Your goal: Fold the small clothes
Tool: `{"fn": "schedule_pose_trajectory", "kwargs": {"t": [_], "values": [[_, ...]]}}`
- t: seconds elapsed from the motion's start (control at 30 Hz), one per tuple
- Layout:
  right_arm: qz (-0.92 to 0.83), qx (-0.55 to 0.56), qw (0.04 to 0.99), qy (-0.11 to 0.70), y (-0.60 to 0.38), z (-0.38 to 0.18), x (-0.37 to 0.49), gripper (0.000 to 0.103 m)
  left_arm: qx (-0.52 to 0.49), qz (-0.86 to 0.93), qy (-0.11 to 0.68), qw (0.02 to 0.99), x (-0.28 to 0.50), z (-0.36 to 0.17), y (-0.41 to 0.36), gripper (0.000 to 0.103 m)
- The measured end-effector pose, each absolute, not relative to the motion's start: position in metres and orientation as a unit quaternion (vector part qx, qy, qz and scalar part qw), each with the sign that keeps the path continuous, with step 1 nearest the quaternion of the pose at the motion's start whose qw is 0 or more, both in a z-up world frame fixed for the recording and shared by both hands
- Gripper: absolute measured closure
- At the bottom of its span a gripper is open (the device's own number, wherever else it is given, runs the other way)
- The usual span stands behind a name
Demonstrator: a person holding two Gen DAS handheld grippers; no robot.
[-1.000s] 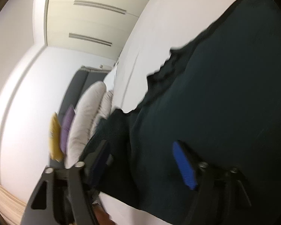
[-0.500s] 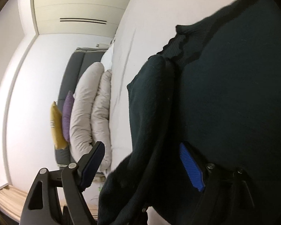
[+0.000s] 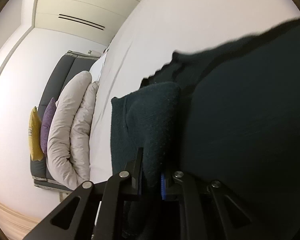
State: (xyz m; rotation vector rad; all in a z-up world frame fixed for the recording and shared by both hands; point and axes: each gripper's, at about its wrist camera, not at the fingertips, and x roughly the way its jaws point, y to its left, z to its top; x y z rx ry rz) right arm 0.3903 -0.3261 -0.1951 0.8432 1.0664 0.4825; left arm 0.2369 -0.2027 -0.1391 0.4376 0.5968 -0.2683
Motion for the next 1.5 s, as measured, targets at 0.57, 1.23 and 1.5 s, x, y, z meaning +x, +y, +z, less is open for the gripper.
{"fn": "schedule_pose_trajectory", "kwargs": {"t": [0.57,1.23,1.5], "values": [[0.163,0.335,0.813,0.446,-0.500,-0.161,0.350,0.089,0.249,-0.253,0.269,0.895,0.249,-0.128,-0.335,0.093],[0.090,0.338,0.831,0.433,-0.525,-0.171,0.261,0.038,0.161,-0.305,0.293,0.892,0.239,-0.116,-0.239,0.021],[0.076,0.290,0.831,0.469,-0.497,-0.189,0.222,0.080,0.122,-0.241,0.326,0.906,0.315,-0.104,-0.206,0.043]]}}
